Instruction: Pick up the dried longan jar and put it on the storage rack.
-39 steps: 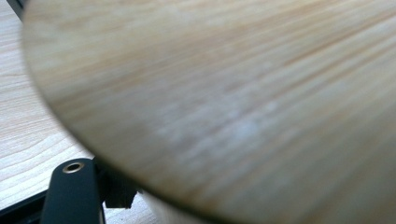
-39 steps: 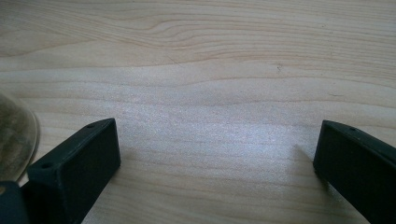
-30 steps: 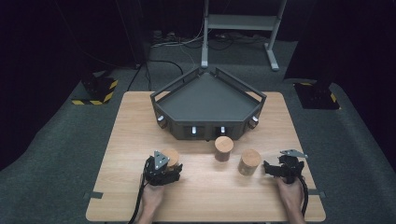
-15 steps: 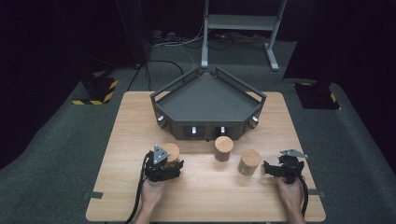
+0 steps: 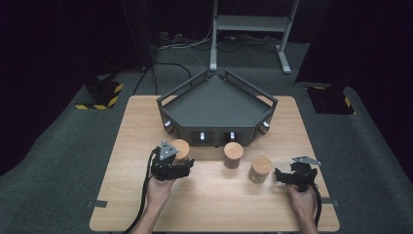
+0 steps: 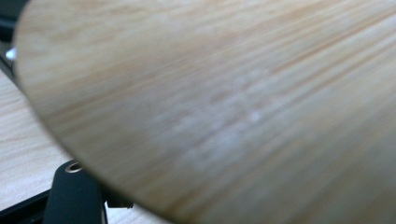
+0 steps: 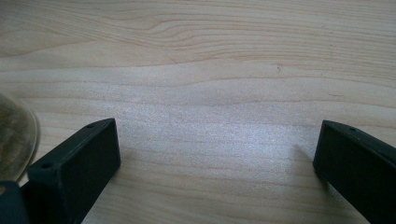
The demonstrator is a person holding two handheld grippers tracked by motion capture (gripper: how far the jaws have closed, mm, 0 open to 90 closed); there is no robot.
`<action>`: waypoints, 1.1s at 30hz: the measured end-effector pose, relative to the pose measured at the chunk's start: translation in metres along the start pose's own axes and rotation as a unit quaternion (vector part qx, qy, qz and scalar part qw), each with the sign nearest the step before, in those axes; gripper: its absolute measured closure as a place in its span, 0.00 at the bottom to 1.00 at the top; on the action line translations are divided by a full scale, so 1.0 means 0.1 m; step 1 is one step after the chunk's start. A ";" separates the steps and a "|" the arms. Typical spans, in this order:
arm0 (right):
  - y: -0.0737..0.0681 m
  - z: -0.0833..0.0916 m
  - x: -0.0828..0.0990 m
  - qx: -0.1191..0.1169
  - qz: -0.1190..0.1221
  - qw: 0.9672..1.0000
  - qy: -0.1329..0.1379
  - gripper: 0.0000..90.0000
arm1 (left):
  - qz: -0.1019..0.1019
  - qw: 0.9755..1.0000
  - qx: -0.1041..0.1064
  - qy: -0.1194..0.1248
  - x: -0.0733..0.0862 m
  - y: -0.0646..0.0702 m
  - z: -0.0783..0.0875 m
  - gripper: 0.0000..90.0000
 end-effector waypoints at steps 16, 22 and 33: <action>0.00 0.00 0.00 0.000 0.000 1.000 0.001 0.00 | 0.008 1.000 0.025 -0.015 -0.35 0.05 0.02 0.29; 0.00 0.00 0.00 0.001 0.000 1.000 0.001 0.00 | 0.011 0.999 0.028 -0.015 -0.47 0.04 0.05 0.29; 0.00 0.00 0.00 0.001 -0.001 1.000 0.000 0.00 | 0.015 0.999 0.039 -0.024 -0.65 0.04 0.02 0.29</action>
Point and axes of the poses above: each handheld gripper's, and its own axes: z roughly backward along the jaws, x roughly out of its underside, y roughly to its right, the point moved 10 cm from there along -z, roughly forward along the jaws, and after that the axes turned 5 degrees about z, right-handed, at the moved point
